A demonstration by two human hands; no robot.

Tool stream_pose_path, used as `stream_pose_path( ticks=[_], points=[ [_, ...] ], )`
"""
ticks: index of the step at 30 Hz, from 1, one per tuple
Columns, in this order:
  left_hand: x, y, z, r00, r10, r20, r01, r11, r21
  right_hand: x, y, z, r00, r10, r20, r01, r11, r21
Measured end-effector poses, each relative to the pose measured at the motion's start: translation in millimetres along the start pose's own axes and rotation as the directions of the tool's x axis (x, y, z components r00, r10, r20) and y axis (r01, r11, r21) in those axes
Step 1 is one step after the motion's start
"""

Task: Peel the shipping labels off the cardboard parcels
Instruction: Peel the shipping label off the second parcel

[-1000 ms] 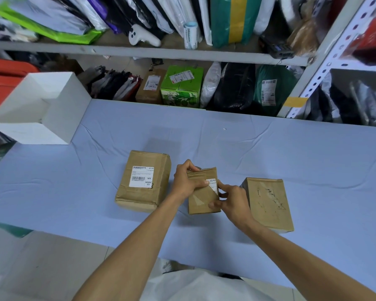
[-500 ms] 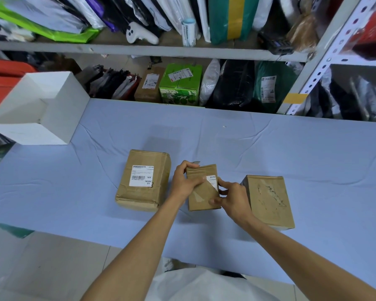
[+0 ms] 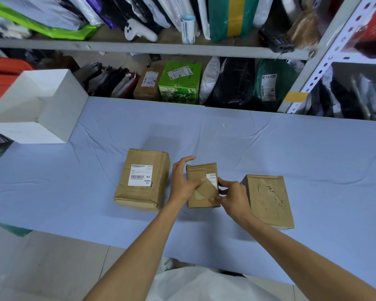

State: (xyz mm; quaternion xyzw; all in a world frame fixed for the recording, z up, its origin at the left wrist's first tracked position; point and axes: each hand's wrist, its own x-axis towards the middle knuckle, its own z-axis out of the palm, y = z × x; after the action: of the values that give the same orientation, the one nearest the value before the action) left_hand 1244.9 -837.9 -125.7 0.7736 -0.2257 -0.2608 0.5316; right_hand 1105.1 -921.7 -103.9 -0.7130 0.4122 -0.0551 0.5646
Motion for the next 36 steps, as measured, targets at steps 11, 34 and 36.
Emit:
stream_pose_path(
  ticks=[11, 34, 36],
  points=[
    [-9.6, -1.3, 6.9, 0.985, 0.09, -0.149, -0.071, 0.989, 0.127, 1.7, -1.3, 2.7, 0.999, -0.025, -0.029, 0.026, 0.999, 0.022],
    [-20.3, 11.6, 41.3, 0.962, -0.005, -0.274, 0.068, 0.973, 0.221, -6.8, -0.7, 4.5, 0.994, -0.093, -0.052, 0.089, 0.993, -0.075],
    [-21.5, 12.5, 41.0, 0.966, -0.005, -0.26, 0.067, 0.971, 0.229, -6.1, 0.3, 4.6, 0.994, -0.096, -0.053, 0.091, 0.993, -0.079]
  ],
)
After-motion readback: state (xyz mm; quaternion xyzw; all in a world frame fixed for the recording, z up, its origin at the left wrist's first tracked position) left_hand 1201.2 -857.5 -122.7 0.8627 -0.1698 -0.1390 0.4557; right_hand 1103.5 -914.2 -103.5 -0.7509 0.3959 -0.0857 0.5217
